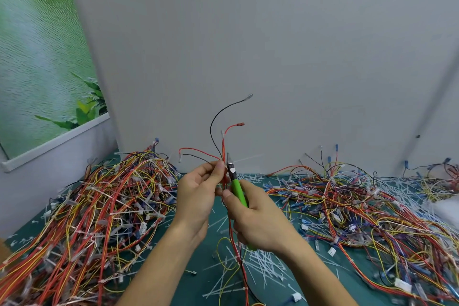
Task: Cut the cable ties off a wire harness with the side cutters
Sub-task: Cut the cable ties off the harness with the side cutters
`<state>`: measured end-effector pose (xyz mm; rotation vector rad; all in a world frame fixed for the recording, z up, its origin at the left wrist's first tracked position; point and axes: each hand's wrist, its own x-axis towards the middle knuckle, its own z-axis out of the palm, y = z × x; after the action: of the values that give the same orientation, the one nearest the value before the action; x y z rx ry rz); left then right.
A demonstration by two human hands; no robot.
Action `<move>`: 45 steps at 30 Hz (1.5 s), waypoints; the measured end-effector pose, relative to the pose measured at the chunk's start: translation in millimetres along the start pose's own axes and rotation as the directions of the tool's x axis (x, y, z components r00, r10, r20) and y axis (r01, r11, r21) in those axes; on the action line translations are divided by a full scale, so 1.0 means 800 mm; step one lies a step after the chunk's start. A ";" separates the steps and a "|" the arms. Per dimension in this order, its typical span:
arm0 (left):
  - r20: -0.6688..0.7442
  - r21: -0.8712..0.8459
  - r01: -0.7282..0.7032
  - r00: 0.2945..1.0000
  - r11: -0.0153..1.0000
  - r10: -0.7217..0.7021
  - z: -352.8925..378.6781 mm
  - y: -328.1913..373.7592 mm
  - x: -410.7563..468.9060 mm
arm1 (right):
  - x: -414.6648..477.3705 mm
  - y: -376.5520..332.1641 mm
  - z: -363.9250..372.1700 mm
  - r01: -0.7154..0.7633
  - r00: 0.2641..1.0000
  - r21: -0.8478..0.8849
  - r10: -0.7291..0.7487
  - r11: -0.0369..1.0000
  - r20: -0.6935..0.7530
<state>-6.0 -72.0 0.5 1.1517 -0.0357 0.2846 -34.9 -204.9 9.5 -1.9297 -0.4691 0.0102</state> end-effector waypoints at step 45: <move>0.137 0.337 -0.276 0.960 0.900 0.243 -0.016 0.004 0.012 | -0.004 -0.005 -0.004 -0.074 0.994 0.124 0.063 0.990 0.092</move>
<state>0.7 -57.4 -0.2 1.5222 -0.2295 0.4893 -38.5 -207.6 13.9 -1.8244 -0.4498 0.1662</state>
